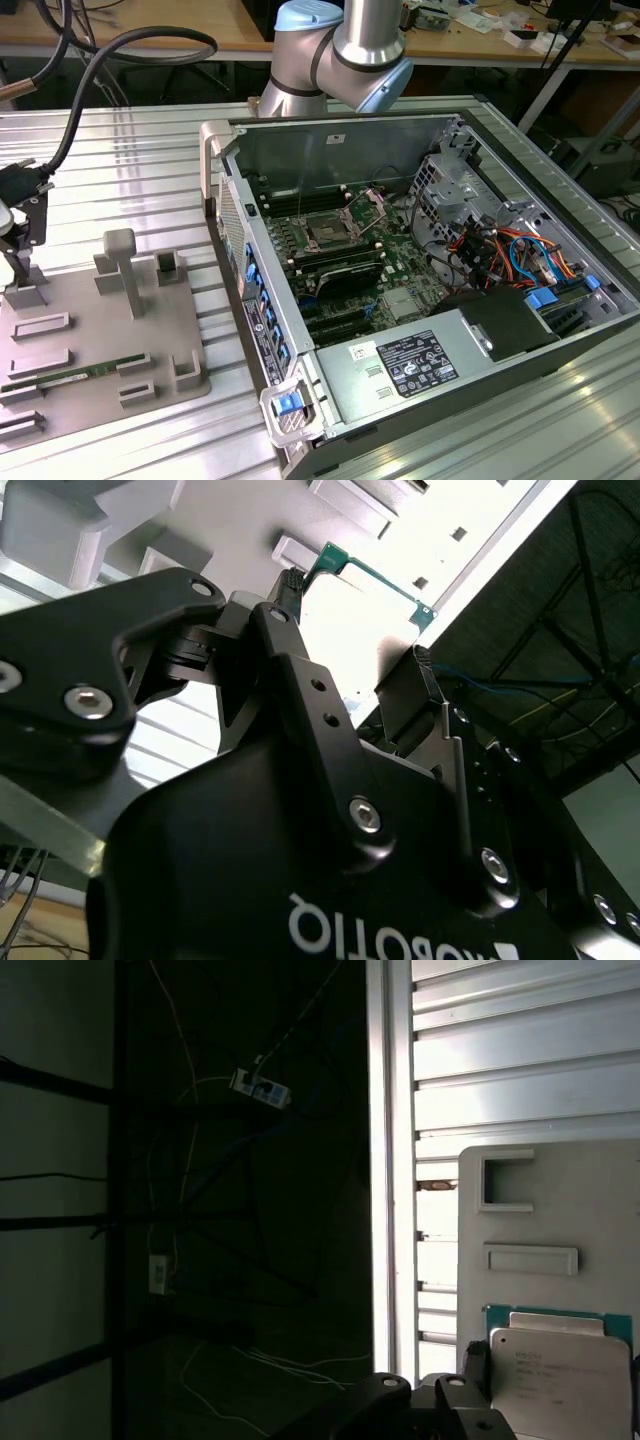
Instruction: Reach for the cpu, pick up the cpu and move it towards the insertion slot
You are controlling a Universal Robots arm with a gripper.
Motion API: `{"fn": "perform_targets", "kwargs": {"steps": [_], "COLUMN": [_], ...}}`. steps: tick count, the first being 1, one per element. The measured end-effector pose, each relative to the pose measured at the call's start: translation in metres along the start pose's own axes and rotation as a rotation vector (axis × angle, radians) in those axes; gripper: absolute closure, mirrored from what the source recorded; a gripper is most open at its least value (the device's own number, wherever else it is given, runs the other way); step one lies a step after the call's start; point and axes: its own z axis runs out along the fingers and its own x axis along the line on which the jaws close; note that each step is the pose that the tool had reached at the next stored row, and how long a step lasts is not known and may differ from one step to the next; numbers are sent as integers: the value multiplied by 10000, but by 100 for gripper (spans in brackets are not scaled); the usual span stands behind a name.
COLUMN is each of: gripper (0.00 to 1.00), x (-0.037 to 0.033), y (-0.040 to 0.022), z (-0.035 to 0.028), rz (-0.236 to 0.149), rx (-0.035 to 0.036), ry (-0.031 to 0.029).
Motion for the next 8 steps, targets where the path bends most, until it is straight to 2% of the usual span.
{"fn": "perform_targets", "kwargs": {"steps": [8], "gripper": [45], "x": [0], "y": [0], "z": [-76], "rz": [0], "rx": [-1], "ry": [-1]}}
